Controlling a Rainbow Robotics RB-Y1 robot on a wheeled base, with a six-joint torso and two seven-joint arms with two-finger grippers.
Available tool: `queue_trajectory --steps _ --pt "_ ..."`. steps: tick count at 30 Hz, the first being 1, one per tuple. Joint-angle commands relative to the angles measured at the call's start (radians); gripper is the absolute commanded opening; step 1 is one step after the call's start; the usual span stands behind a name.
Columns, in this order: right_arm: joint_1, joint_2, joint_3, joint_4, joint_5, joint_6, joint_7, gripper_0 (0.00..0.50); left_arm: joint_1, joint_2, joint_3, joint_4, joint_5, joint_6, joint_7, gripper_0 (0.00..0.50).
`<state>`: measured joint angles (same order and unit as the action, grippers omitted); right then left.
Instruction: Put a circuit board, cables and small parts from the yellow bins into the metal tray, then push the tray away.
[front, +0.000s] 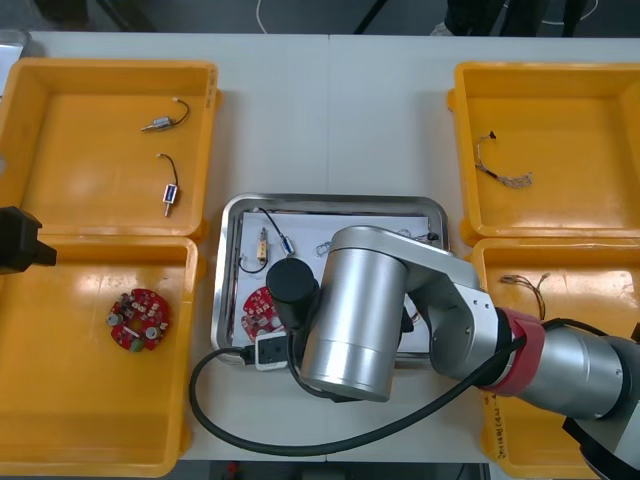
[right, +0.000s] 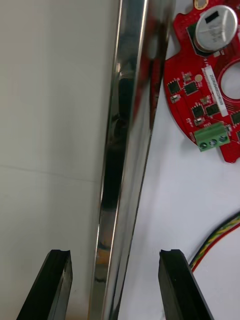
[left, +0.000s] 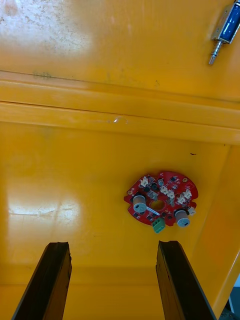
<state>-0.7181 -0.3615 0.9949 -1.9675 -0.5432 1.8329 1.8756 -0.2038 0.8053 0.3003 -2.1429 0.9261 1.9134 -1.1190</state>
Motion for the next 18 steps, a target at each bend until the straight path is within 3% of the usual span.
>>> queue_trajectory --steps 1,18 --pt "0.022 0.052 0.008 -0.01 0.029 -0.008 -0.021 0.5 0.014 0.045 0.029 -0.031 0.008 0.007 -0.088 0.5" --pt "0.121 0.092 0.05 -0.01 0.161 -0.031 -0.03 0.5 0.014 0.045 0.029 -0.031 0.008 0.007 -0.088 0.5"
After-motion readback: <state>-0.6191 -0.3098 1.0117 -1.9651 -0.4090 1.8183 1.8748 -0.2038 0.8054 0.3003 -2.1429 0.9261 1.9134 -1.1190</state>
